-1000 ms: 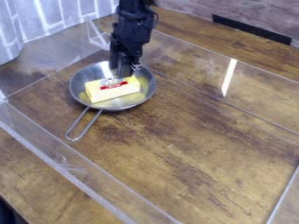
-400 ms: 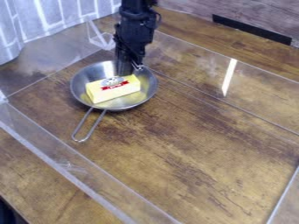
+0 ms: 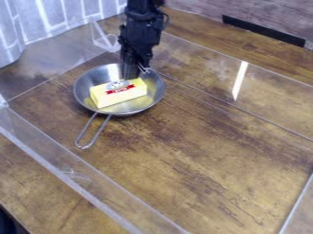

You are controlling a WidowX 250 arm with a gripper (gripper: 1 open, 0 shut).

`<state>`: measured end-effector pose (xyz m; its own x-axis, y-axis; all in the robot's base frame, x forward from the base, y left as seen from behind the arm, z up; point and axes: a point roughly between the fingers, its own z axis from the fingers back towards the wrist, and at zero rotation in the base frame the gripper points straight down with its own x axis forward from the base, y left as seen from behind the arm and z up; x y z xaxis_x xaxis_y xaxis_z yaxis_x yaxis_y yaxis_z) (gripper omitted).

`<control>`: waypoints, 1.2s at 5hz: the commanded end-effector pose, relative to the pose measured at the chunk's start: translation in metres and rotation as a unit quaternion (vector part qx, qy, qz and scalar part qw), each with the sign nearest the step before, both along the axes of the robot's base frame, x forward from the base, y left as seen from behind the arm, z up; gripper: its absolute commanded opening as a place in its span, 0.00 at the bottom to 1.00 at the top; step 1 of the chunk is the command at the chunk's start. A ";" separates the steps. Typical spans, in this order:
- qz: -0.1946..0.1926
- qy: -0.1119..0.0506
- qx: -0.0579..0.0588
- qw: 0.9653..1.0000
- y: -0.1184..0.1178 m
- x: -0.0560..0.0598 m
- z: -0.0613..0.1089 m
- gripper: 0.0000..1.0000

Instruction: Put the yellow object in the silver pan

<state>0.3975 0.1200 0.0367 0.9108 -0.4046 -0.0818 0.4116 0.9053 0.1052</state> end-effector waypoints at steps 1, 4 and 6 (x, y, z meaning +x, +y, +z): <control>0.004 0.021 -0.005 1.000 0.000 -0.007 -0.005 0.00; 0.008 0.034 -0.009 0.999 -0.001 -0.010 0.012 0.00; 0.011 0.042 -0.012 0.999 -0.002 -0.012 0.023 0.00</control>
